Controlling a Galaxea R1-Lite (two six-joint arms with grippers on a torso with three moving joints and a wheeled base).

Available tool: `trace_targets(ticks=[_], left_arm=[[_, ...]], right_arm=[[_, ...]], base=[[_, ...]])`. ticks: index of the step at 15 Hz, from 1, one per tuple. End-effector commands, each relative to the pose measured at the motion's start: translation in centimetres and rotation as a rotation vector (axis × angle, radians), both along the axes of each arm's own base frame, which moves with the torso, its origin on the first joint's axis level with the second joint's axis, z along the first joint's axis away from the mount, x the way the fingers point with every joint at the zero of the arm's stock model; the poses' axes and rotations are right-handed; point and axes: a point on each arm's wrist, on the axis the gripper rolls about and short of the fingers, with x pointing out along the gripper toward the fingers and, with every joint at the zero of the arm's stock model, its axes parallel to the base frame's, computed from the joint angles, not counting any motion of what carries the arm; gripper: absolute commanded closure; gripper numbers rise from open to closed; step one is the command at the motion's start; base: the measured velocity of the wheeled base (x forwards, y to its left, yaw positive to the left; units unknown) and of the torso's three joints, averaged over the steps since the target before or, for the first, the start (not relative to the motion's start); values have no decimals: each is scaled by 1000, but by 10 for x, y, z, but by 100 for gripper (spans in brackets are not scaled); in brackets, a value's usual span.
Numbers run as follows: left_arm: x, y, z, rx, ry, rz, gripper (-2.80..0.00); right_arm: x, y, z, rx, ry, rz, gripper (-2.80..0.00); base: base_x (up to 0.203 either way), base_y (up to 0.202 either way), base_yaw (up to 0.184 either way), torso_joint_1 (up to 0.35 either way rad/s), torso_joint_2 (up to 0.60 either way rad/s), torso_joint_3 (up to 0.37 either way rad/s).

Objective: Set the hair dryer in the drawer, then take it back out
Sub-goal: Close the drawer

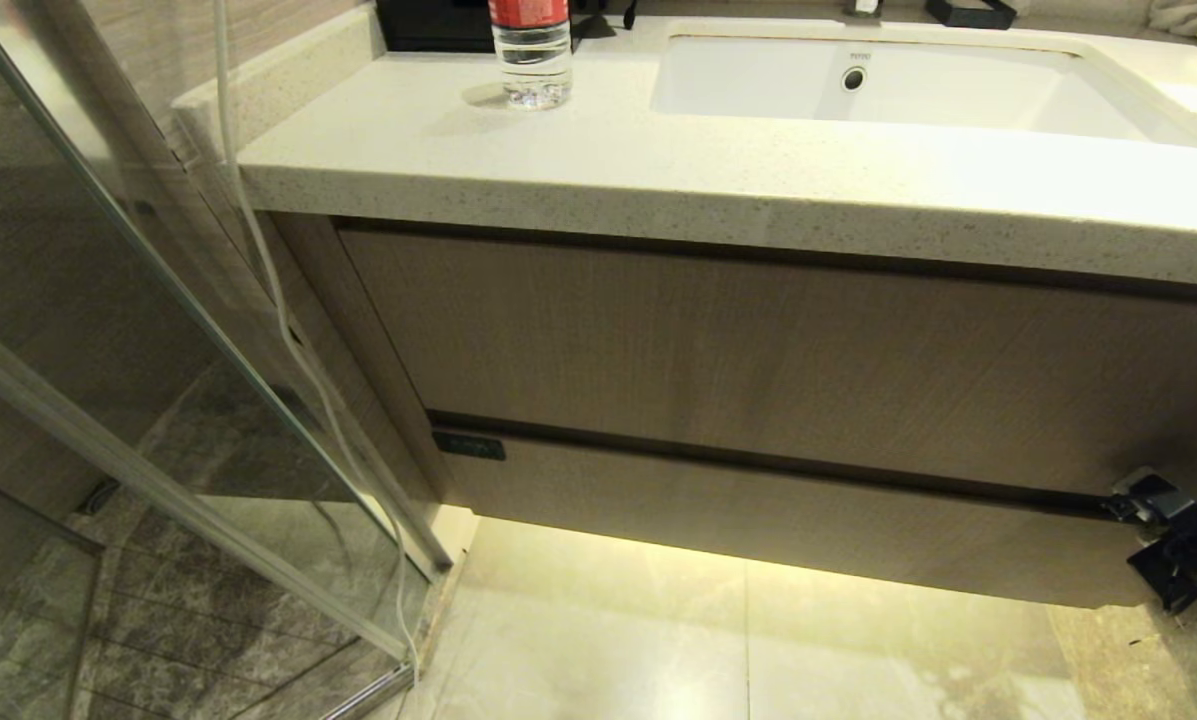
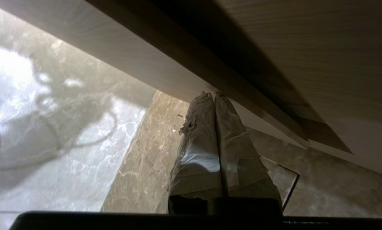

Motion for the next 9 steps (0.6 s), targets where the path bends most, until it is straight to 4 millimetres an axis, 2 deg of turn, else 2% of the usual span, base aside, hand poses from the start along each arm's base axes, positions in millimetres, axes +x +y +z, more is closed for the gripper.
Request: trace_targets(ticks=[1, 5, 7, 9], left_arm=[[0, 0, 0, 0, 0, 0, 0], [0, 0, 0, 0, 0, 0, 0], [0, 0, 0, 0, 0, 0, 0], [0, 0, 0, 0, 0, 0, 0]], right_arm=[[0, 1, 16, -30, -52, 8, 0], [-38, 23, 64, -35, -11, 43, 0], [-66, 44, 94, -30, -12, 70, 0], [-103, 71, 118, -33, -18, 117, 0]], base=[[0, 0, 0, 0, 0, 0], [0, 0, 0, 0, 0, 0], [0, 0, 0, 0, 0, 0], [0, 0, 0, 0, 0, 0]])
